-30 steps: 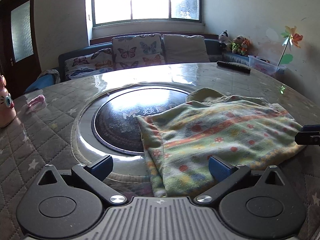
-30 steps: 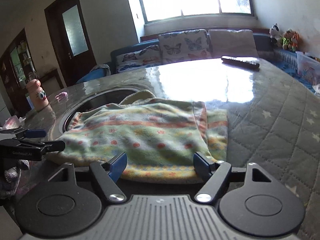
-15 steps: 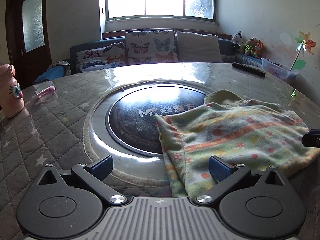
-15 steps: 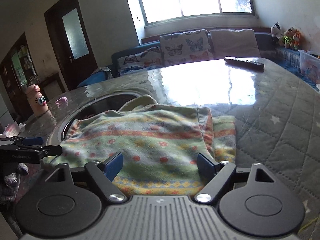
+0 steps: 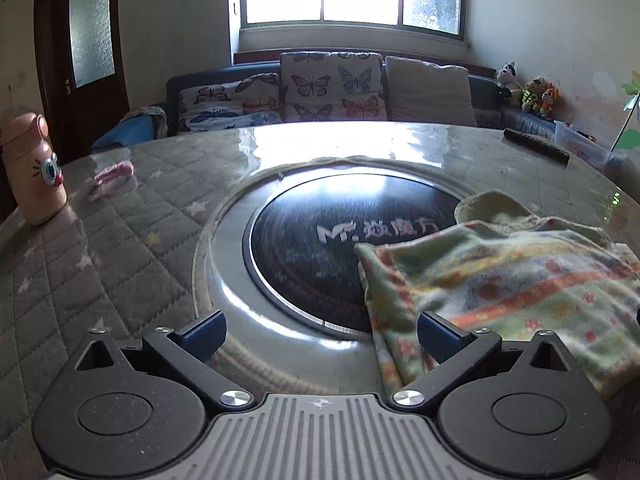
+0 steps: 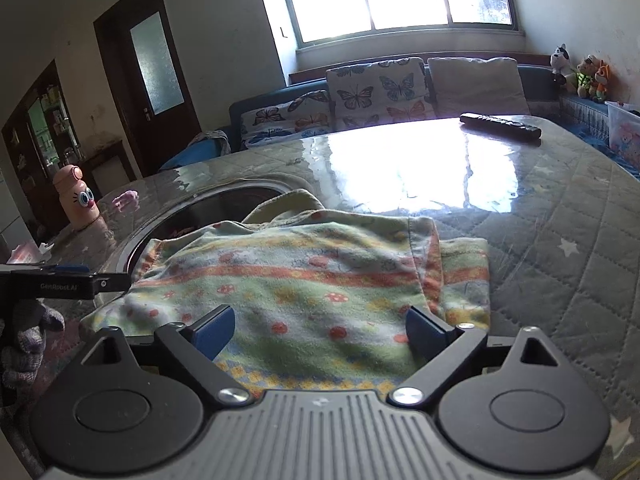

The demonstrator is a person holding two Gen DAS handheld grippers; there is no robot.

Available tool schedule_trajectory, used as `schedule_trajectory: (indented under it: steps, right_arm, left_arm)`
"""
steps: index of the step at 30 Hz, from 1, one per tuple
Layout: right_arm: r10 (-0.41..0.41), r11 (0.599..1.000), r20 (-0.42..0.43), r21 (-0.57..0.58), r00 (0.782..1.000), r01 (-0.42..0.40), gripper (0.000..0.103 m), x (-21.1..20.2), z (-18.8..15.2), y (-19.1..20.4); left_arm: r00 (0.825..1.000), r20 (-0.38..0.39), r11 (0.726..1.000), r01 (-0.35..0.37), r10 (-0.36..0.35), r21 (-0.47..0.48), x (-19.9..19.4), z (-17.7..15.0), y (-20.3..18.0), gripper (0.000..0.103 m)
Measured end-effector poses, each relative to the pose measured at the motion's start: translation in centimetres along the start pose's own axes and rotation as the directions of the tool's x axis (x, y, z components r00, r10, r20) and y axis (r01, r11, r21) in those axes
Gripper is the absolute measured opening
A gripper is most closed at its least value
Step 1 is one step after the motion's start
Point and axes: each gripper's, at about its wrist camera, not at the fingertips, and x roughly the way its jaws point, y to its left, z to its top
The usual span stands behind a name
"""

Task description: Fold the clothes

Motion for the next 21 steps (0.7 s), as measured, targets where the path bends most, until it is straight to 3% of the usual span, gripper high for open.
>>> schedule_trajectory:
  steps: [5, 15, 21]
  right_arm:
    - [0.003, 1.000, -0.012, 0.003, 1.000, -0.003, 0.098, 0.4, -0.2, 0.1]
    - [0.016, 0.999, 0.009, -0.031, 1.000, -0.015, 0.100, 0.6, 1.7, 0.0]
    - [0.007, 1.000, -0.009, -0.009, 1.000, -0.008, 0.100, 3.1, 3.2, -1.3]
  left_arm:
    - [0.997, -0.031, 0.998, -0.064, 0.064, 0.009, 2.3, 0.7, 0.5, 0.103]
    - [0.999, 0.004, 0.999, -0.048, 0.048, 0.013, 2.5, 2.1, 0.8, 0.103]
    - [0.997, -0.024, 0.997, -0.066, 0.067, 0.033, 4.2, 2.3, 0.6, 0.103]
